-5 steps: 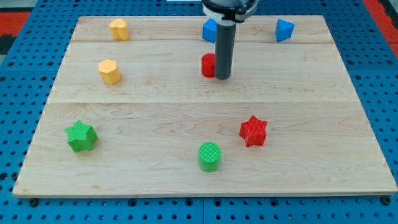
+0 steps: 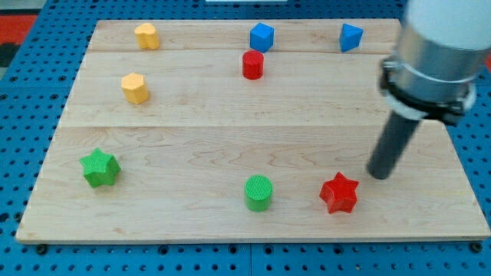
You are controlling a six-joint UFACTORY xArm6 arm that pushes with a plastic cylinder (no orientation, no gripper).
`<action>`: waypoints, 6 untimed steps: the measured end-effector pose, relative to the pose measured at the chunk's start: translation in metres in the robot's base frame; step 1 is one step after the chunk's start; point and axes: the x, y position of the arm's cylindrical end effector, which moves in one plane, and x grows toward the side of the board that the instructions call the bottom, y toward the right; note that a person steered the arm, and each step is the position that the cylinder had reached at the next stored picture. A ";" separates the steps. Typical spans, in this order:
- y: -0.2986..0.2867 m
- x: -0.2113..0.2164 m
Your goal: Move the red star to the top right of the green circle
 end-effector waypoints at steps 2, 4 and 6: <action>-0.022 0.017; -0.069 0.042; -0.111 0.004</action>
